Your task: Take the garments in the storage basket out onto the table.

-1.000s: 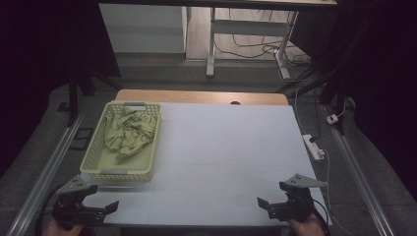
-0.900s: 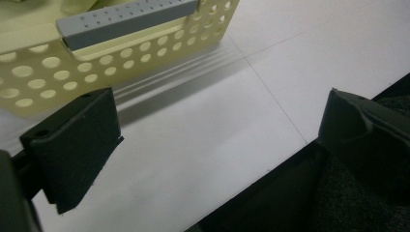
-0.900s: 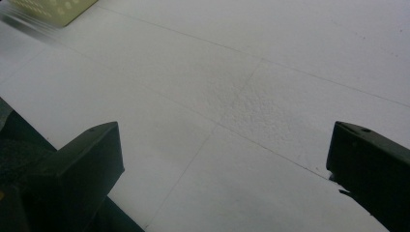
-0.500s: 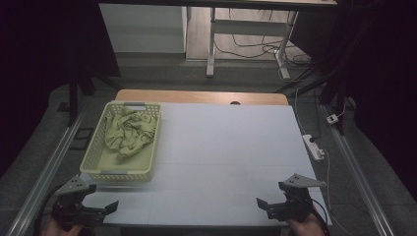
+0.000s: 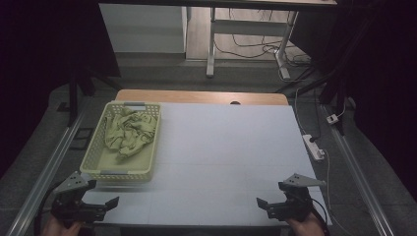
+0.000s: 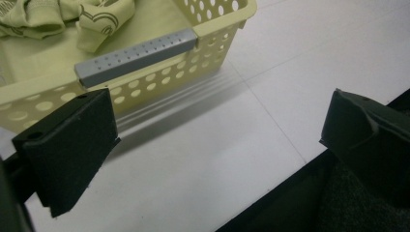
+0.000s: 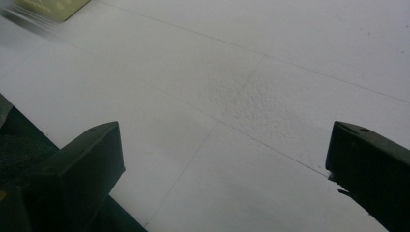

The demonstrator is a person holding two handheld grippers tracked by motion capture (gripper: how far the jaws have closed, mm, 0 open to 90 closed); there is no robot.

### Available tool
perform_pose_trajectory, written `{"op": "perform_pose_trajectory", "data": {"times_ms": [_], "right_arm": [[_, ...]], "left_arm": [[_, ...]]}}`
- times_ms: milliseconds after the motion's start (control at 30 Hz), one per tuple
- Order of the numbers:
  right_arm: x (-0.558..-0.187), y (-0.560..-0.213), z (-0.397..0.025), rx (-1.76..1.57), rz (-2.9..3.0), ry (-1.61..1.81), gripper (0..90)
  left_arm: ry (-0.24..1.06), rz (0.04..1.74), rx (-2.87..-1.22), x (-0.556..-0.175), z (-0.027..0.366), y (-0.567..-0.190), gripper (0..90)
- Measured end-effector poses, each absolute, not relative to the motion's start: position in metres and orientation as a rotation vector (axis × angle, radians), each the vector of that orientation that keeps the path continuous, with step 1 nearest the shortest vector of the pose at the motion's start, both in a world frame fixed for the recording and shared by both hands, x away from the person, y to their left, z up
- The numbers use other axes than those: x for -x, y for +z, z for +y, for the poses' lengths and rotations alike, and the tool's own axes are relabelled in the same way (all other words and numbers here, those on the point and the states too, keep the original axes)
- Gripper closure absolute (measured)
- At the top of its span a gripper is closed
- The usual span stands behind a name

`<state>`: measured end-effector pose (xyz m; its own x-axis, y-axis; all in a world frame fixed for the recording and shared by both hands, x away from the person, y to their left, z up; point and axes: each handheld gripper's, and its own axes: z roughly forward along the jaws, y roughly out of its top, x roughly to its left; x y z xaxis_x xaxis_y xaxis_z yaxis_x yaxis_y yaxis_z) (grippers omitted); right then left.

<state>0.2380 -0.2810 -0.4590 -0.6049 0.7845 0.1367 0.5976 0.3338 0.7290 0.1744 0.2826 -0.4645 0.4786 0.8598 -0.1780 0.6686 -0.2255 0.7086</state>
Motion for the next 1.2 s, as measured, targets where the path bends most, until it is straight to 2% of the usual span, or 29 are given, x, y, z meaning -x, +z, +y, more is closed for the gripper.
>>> {"op": "perform_pose_trajectory", "data": {"times_ms": [533,1200], "right_arm": [[-0.239,-0.459,-0.281,-1.251,2.367,1.133,0.0],[-0.239,-0.46,-0.28,-1.253,2.372,1.125,0.0]], "left_arm": [[0.311,1.24,-1.957,-0.186,0.277,-0.46,0.0],[0.267,1.178,-1.932,-0.218,0.28,-0.46,0.0]]}}
